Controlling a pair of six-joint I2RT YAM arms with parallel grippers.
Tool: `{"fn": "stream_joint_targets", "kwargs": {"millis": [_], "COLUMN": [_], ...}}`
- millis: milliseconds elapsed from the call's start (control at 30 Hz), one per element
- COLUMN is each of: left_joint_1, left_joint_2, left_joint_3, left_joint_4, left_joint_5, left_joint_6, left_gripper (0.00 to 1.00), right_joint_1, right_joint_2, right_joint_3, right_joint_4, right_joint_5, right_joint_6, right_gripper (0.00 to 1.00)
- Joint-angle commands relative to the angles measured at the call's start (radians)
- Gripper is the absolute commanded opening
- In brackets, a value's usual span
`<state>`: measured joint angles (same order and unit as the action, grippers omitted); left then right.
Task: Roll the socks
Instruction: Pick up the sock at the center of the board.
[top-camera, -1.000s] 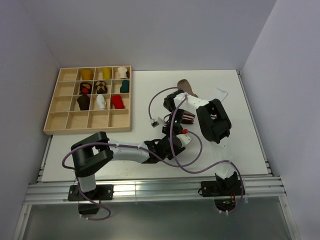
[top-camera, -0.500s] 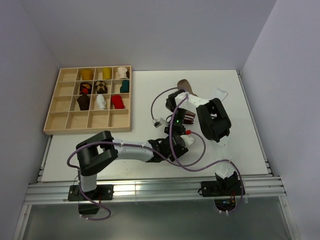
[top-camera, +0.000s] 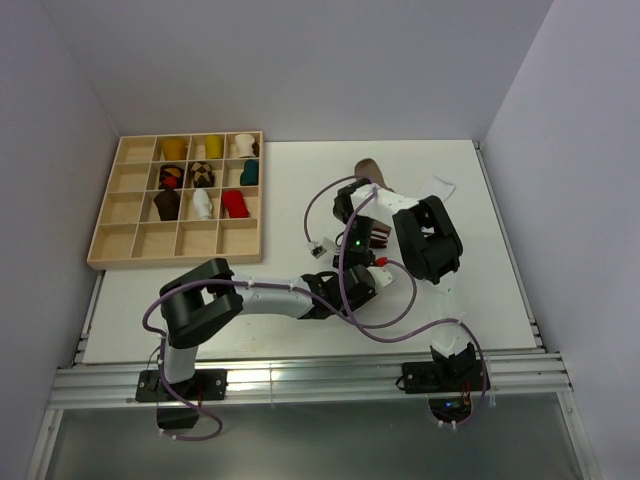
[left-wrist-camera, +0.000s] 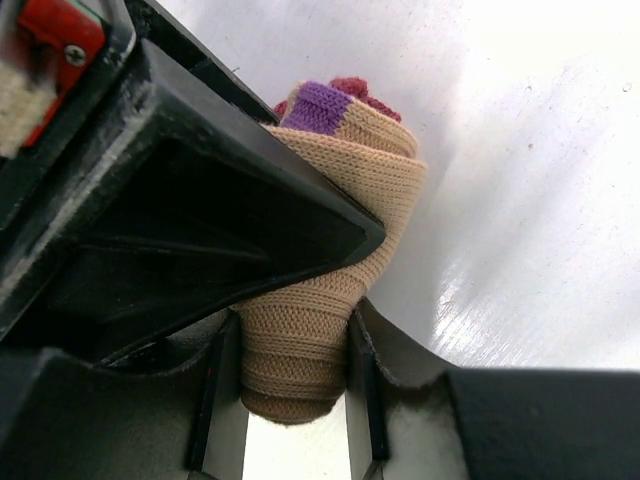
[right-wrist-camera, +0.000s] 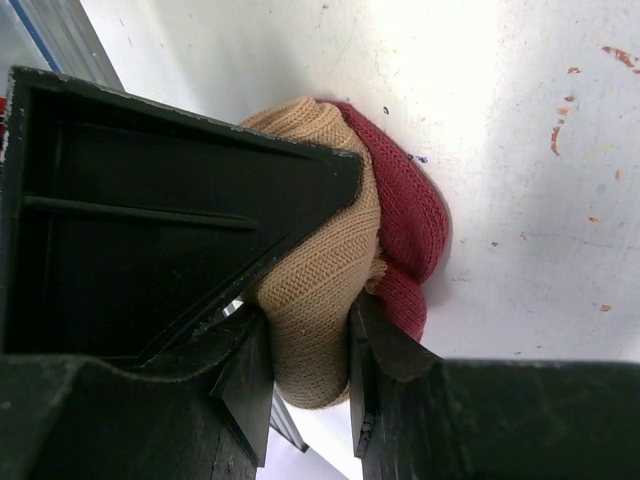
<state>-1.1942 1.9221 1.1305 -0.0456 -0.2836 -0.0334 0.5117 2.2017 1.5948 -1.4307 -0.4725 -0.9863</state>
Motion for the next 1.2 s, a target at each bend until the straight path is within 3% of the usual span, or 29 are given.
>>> {"fn": "stream_joint_targets", "kwargs": {"millis": [0, 67, 267, 400, 567, 700, 1167], "left_joint_1": [0.051, 0.053, 0.061, 0.068, 0.082, 0.096, 0.203], "left_joint_2": [0.126, 0.130, 0.107, 0.092, 0.064, 0.048, -0.133], "left_joint_3": [-0.011, -0.011, -0.044, -0.061, -0.087, -0.094, -0.163], "left_joint_4": [-0.043, -0.045, -0.016, 0.003, 0.038, 0.090, 0.135], "left_joint_5": [0.089, 0.106, 0.113, 0.109, 0.127, 0.135, 0.113], "left_joint_6": [0.003, 0.000, -0.031, -0.052, -0.089, -0.108, -0.217], "left_gripper": [0.01, 0.00, 0.00, 0.00, 0.00, 0.00, 0.00], "right_joint_1": [0.039, 0.039, -0.027, -0.120, -0.223, -0.307, -0.555], "right_joint_2": [0.059, 0.040, -0.088, -0.181, -0.316, -0.368, -0.591], "right_joint_3": [-0.056, -0.059, -0.053, -0.053, -0.093, -0.073, -0.113], "right_joint_4": [0.107, 0.113, 0.161, 0.153, 0.174, 0.075, 0.193], "right_joint_5": [0.008, -0.020, -0.150, -0.196, -0.227, -0.310, -0.341], "right_joint_6": [-0.048, -0.045, 0.004, 0.038, 0.126, 0.058, 0.259], "right_gripper": [0.24, 0.28, 0.55, 0.61, 0.63, 0.64, 0.64]}}
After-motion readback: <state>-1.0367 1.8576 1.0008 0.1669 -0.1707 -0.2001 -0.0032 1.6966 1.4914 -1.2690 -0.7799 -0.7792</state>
